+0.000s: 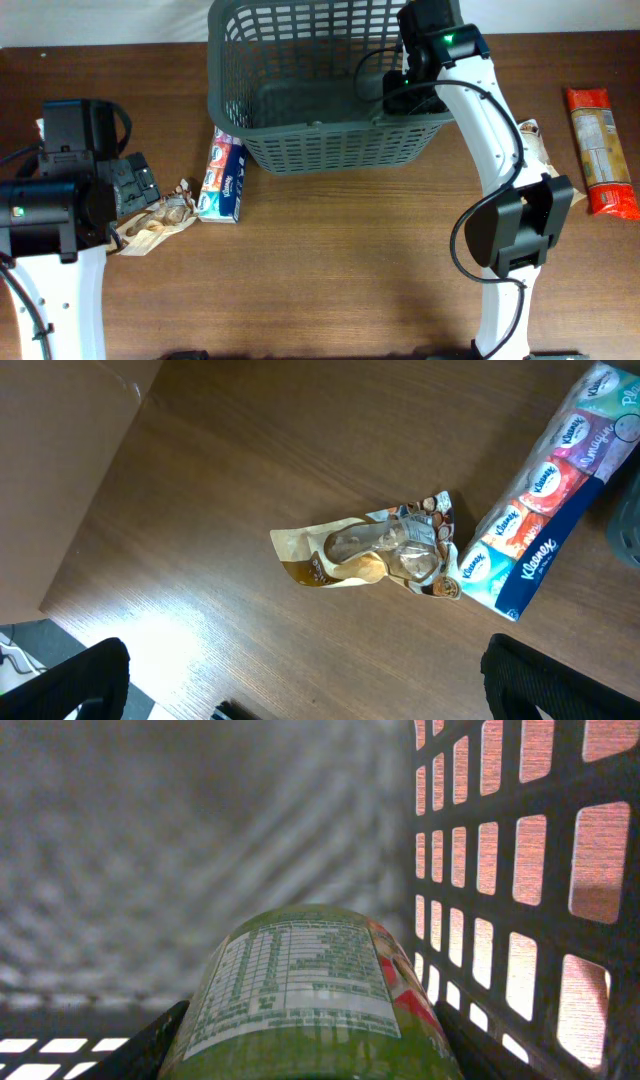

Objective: Pack container
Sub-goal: 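Carry the jar with the right gripper over the basket and lower it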

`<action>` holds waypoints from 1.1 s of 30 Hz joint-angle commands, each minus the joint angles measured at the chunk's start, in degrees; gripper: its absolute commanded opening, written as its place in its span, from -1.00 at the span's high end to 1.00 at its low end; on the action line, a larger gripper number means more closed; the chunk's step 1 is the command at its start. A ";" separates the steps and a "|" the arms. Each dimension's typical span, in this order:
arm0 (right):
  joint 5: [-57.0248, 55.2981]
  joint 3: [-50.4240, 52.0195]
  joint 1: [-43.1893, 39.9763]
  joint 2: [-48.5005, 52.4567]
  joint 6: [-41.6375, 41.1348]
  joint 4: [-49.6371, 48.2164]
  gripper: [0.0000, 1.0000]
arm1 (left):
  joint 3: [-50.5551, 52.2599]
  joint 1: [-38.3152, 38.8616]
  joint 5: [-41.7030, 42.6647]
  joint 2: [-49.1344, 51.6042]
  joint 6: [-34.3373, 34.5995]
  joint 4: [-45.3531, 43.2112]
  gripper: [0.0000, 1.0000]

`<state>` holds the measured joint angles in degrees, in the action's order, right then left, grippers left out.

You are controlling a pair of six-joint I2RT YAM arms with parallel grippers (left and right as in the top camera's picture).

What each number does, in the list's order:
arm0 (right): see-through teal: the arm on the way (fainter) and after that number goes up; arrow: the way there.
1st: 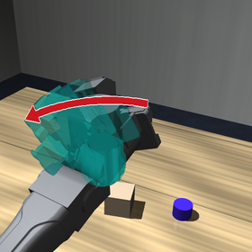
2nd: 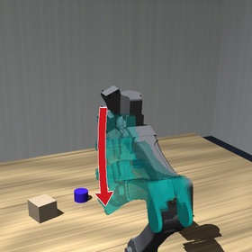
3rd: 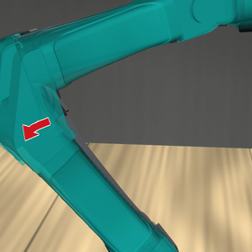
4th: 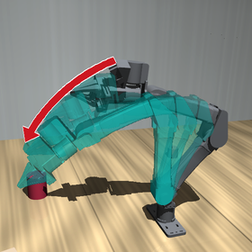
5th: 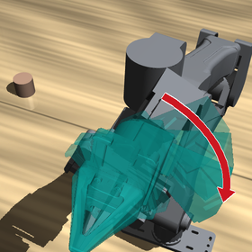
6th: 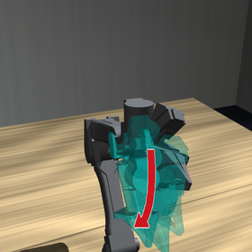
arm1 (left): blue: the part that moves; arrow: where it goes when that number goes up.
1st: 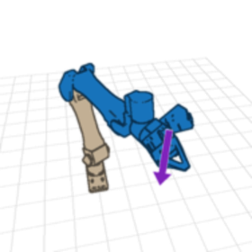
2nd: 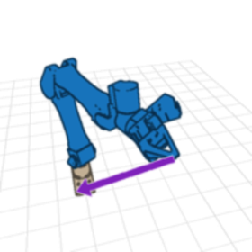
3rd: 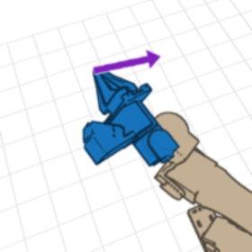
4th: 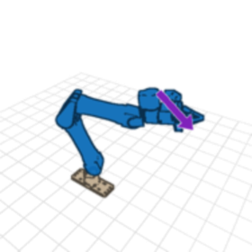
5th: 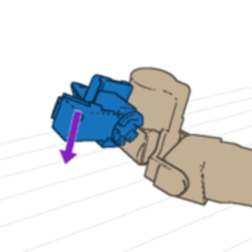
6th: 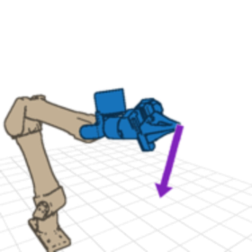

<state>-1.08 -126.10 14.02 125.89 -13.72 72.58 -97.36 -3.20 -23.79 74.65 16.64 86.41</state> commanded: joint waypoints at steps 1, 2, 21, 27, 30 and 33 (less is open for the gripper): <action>-0.42 -0.83 0.24 0.61 -0.70 -0.09 0.37 | -0.17 -0.33 0.22 0.09 -0.26 0.20 -0.99; -0.44 -0.83 0.24 0.61 -0.70 -0.04 0.35 | -0.17 -0.35 0.22 0.09 -0.26 0.17 -0.99; -0.48 -0.83 0.20 0.61 -0.72 -0.13 0.13 | -0.17 -0.35 0.20 0.09 -0.26 0.22 -0.99; -0.48 -0.81 0.15 1.20 -0.70 0.02 0.03 | -0.17 -0.33 0.20 0.09 -0.26 0.24 -0.98; -0.50 -0.81 0.15 1.33 -0.70 0.31 0.03 | -0.17 -0.35 0.20 0.09 -0.26 0.24 -0.99; -0.50 -0.81 0.13 1.36 -0.70 0.31 0.01 | -0.17 -0.33 0.20 0.09 -0.26 0.24 -0.98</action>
<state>-1.08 -126.10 14.02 126.61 -13.76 72.90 -97.34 -3.20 -23.79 74.65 16.64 86.41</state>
